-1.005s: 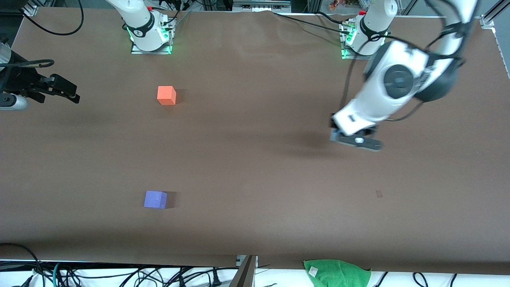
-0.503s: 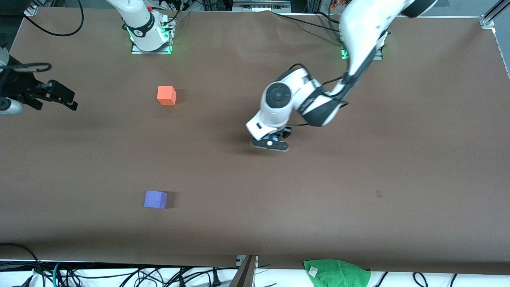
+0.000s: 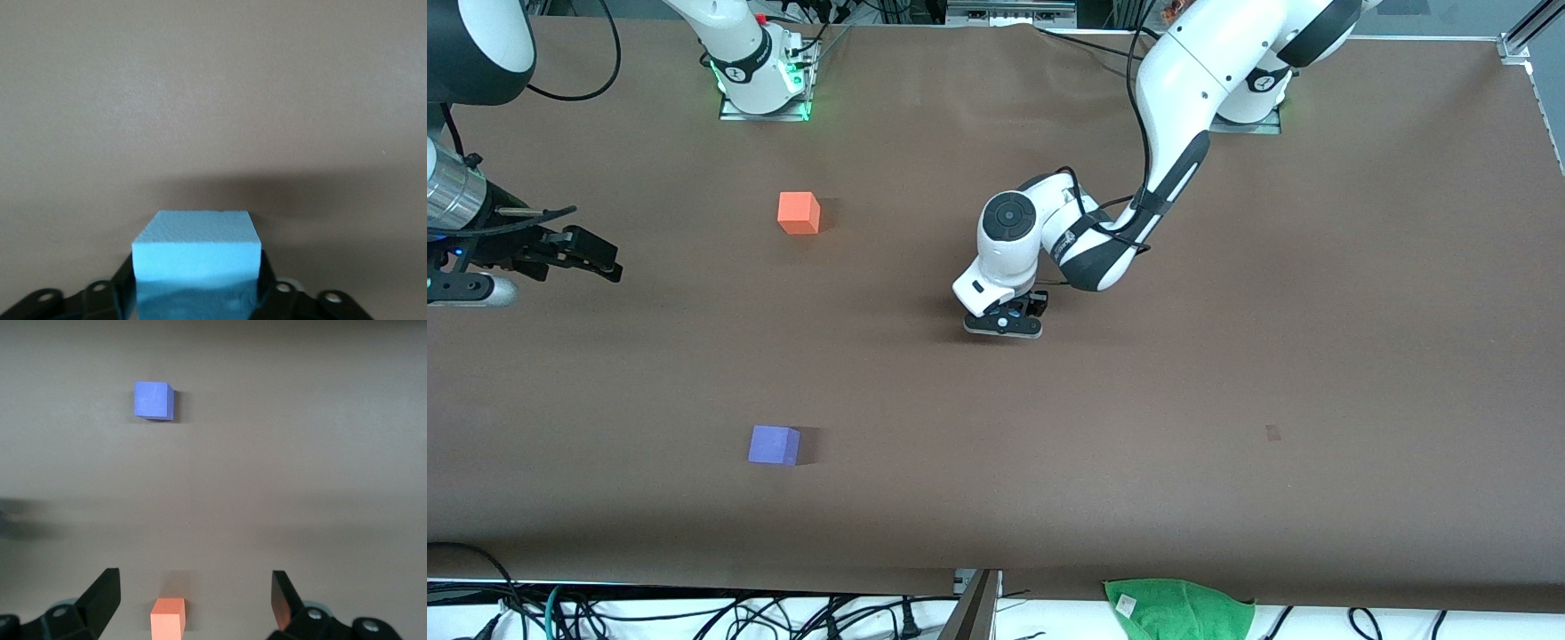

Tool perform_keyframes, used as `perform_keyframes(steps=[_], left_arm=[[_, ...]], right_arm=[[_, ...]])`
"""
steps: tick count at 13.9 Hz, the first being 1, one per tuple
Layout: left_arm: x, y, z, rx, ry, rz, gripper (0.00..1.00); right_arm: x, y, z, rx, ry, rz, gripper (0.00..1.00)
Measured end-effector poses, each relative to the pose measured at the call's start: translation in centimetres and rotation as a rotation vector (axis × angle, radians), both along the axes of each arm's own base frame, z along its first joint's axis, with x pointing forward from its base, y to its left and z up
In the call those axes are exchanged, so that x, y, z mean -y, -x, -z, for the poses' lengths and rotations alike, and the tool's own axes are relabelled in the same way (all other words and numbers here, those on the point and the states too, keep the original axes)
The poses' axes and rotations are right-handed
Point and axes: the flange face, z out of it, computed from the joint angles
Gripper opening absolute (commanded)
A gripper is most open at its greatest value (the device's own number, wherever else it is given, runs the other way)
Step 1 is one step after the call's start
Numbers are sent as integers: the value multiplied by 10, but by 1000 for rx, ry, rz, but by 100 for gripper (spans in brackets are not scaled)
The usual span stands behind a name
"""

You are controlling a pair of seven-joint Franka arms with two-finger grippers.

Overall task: Place blue block between orange and purple blocks
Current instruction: 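Carry the light blue cube with the left gripper toward the table middle, then release the cube with the left gripper while the right gripper approaches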

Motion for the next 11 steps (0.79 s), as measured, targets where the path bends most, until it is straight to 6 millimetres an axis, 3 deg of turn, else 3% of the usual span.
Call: perform_keyframes(steps=[2,4,6,8,9,11], left_arm=[[-7,-11,-9,10,1,-18,100],[-20,-28,-46,12,-21,-52,100],[-41,-42,-111,-10,-15,-126,100],[-74,-48,-178,-40,-27,-195,100],[-96,-52,-208,-42,-44,-228,100],[-149,-64,-255,-46,-81,-268,100]], right_arm=[[-1,-4,11,-16,1,-1,100],[-1,-9,23,-34,2,-1,100],[-3,-18,54,-85,4,-4,100],[-8,-32,104,-148,6,-19,100],[-16,-36,120,-163,6,-32,100],[-53,-40,129,-153,7,-81,100]])
